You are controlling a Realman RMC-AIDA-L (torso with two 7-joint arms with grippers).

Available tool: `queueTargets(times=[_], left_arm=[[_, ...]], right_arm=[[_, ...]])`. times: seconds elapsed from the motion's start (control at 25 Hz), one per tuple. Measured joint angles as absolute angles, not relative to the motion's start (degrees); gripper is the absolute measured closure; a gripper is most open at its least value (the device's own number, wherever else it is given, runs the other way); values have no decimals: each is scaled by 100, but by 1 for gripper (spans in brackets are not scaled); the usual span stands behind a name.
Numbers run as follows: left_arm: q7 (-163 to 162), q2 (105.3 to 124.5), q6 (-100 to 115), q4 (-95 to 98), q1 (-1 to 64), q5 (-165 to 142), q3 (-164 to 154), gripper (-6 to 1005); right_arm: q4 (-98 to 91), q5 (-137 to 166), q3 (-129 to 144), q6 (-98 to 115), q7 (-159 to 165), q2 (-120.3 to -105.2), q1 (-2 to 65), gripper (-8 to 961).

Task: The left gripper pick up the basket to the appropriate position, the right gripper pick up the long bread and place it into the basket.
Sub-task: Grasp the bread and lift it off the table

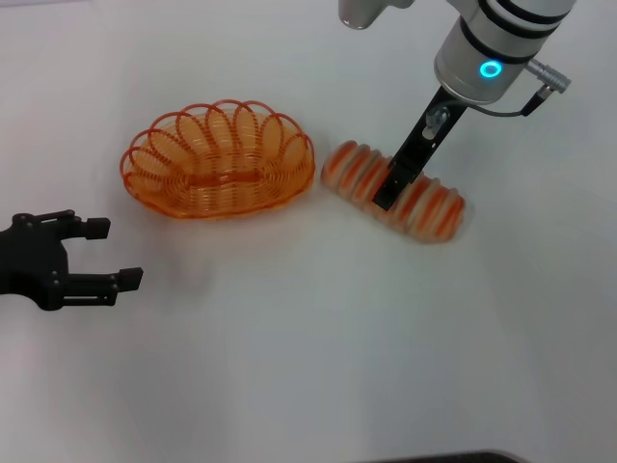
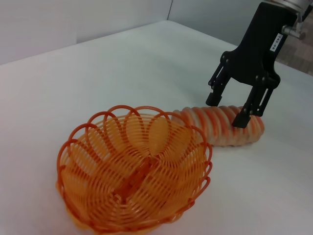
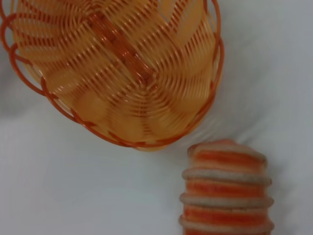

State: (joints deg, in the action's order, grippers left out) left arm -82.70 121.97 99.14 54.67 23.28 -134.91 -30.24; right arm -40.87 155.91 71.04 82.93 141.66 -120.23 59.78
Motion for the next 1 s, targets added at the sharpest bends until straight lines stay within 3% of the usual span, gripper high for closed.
queueTargets(times=[1.0], left_arm=[[-8285, 12226, 9943, 5467, 2306, -13491, -3033, 122]], right_arm=[[-3932, 15592, 7356, 8135, 14183, -12029, 5961, 159]])
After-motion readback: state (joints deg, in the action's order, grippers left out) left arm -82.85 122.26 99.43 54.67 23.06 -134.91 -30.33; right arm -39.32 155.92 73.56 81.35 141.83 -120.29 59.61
